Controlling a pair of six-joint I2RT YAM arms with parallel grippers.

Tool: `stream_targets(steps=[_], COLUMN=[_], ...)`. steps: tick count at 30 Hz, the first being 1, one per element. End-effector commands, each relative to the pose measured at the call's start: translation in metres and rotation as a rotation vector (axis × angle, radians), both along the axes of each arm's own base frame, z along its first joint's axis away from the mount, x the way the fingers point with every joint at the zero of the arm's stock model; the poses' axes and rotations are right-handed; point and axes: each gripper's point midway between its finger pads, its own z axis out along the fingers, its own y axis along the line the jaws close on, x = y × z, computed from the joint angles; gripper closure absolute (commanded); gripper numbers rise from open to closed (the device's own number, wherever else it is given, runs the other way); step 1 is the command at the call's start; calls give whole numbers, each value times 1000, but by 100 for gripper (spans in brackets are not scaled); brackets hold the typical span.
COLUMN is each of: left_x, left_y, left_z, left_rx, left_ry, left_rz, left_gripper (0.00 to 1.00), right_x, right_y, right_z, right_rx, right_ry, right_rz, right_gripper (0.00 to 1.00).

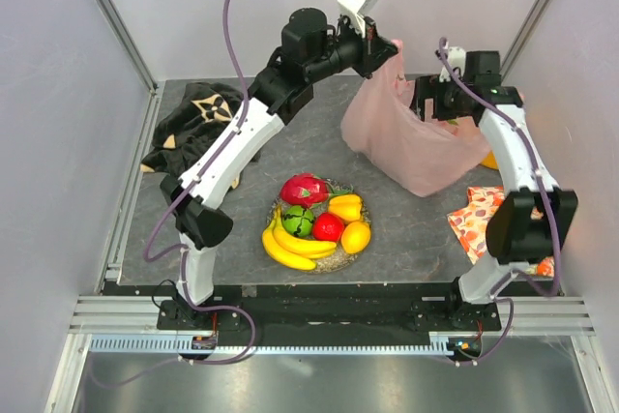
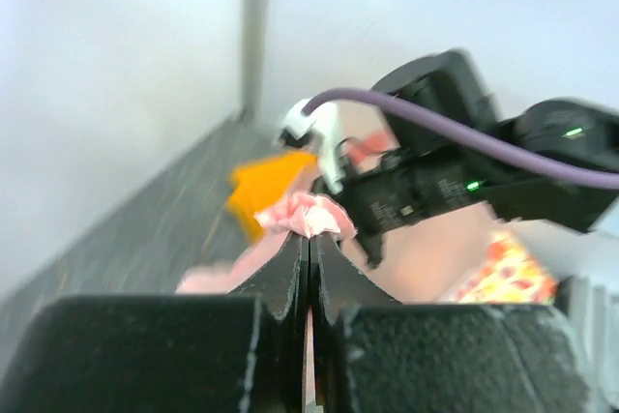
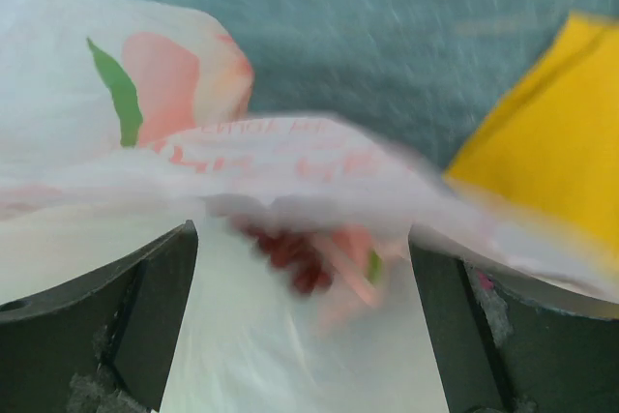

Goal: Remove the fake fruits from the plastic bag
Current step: Adjust the plastic bag at the center of the board.

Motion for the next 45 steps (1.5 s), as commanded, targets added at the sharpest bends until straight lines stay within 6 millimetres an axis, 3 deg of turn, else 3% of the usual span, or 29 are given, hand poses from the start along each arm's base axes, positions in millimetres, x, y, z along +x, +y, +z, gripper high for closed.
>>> stream_targets(steps=[1, 3, 6, 9, 13, 14, 15, 16, 17, 19, 21, 22, 23, 24, 26, 27, 30, 32, 33, 34, 35, 36, 37, 38, 39, 40, 42, 43, 45], left_x=[-80, -82, -77, -71, -55, -49, -45, -42, -41, -35, -31, -31, -31, -31, -34, -37, -42, -39, -36, -25, -17, 0, 10, 19, 30, 36, 41, 37, 25], left_y=[-24, -34, -30, -12, 23, 35, 54, 66, 78, 106, 128, 137, 144, 152, 154, 153, 141, 117, 106, 97, 91, 79, 73, 66, 54, 50, 38, 37, 34], left_z=[56, 19, -21, -36, -62, -91, -90, -100, -125, -133, -158, -159, -171, -177, -187, -189, -182, -166, -163, -131, -122, -135, -93, -87, -95, -61, -53, -28, -9], left_rx=[-107, -55, 33, 89, 211, 285, 292, 319, 366, 430, 492, 504, 526, 545, 576, 581, 541, 482, 462, 417, 406, 421, 363, 353, 358, 309, 281, 239, 194], left_ry=[-82, 10, 71, 80, 56, 83, 84, 102, 144, 116, 149, 146, 165, 179, 186, 190, 196, 166, 157, 98, 80, 92, 16, -2, -6, -78, -107, -153, -183], left_rz=[-212, -246, -211, -124, 36, 86, 121, 152, 176, 242, 277, 287, 286, 288, 260, 247, 186, 96, 65, 63, 63, 68, 82, 83, 64, 69, 32, 23, -28], left_gripper=[98, 99, 98, 99, 98, 98, 98, 98, 98, 98, 98, 98, 98, 98, 98, 98, 98, 98, 99, 98, 99, 98, 98, 98, 99, 98, 98, 99, 99], right_x=[-27, -29, -31, -40, -65, -68, -74, -76, -81, -88, -110, -119, -140, -148, -170, -171, -154, -128, -112, -103, -85, -71, -61, -43, -33, -17, -4, 3, 8], right_y=[37, 32, 28, 25, 8, 6, 2, 0, -2, -12, -24, -27, -29, -36, -40, -42, -37, -18, -13, -7, -8, -11, -17, -21, -24, -32, -34, -34, -34], right_z=[34, 16, -6, -36, -95, -99, -106, -105, -108, -104, -118, -113, -128, -120, -128, -117, -85, -52, -47, -44, -31, -48, -48, -35, -47, -31, -28, -15, -4], right_rx=[99, 83, 55, 30, -62, -84, -103, -117, -135, -191, -271, -300, -327, -375, -406, -426, -399, -305, -283, -257, -260, -266, -270, -253, -242, -229, -199, -195, -191], right_ry=[-72, -37, 9, 92, 314, 321, 338, 333, 337, 322, 355, 329, 372, 330, 339, 290, 161, 35, 2, 1, -26, 33, 47, 26, 61, 26, 20, -10, -39], right_rz=[146, 124, 118, 137, 125, 134, 138, 137, 146, 138, 144, 151, 169, 179, 204, 202, 179, 176, 174, 155, 119, 96, 58, 10, -6, -44, -75, -81, -94], right_gripper=[2, 2, 2, 2, 2, 2, 2, 2, 2, 2, 2, 2, 2, 2, 2, 2, 2, 2, 2, 2, 2, 2, 2, 2, 2, 2, 2, 2, 2])
